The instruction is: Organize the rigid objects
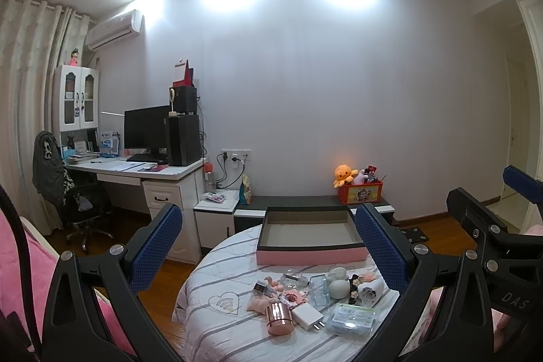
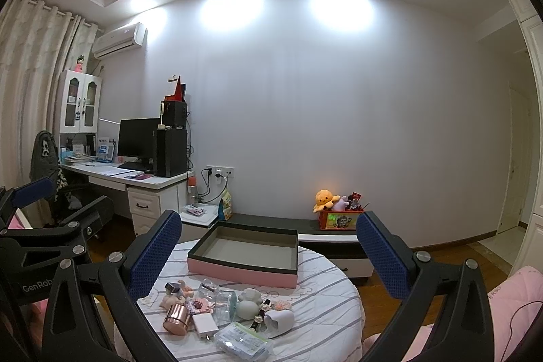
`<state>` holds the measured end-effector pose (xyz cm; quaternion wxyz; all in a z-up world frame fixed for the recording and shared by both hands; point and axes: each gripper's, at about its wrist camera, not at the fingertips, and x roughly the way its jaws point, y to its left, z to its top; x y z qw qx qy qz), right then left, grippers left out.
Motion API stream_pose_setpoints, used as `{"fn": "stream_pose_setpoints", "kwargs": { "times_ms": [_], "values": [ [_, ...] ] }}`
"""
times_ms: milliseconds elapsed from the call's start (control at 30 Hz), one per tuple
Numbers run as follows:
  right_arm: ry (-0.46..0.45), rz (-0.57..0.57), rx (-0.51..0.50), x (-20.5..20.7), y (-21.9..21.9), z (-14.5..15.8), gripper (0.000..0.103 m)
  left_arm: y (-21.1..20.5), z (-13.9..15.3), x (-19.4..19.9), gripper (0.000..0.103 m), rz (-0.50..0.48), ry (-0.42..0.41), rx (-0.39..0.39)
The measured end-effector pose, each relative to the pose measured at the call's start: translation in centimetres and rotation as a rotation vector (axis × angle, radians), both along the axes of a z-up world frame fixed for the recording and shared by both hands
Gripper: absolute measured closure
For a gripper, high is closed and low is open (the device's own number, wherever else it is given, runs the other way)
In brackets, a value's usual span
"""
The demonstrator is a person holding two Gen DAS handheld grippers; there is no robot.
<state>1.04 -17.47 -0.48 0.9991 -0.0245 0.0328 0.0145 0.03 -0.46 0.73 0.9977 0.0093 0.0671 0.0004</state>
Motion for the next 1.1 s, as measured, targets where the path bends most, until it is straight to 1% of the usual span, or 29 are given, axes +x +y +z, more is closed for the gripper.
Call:
{"fn": "stream_pose_setpoints", "kwargs": {
  "times_ms": [333,1100],
  "values": [
    [-0.008,-0.027,0.004,0.05,-0.39,0.20,0.000,-0.42,-0.24,0.33,0.000,-0.004,-0.012,0.014],
    [0.000,-0.029,0.012,0.12,-0.32,-0.06,0.000,-0.54,-0.32,0.48,0.000,-0.003,-0.010,0.016]
  ]
}}
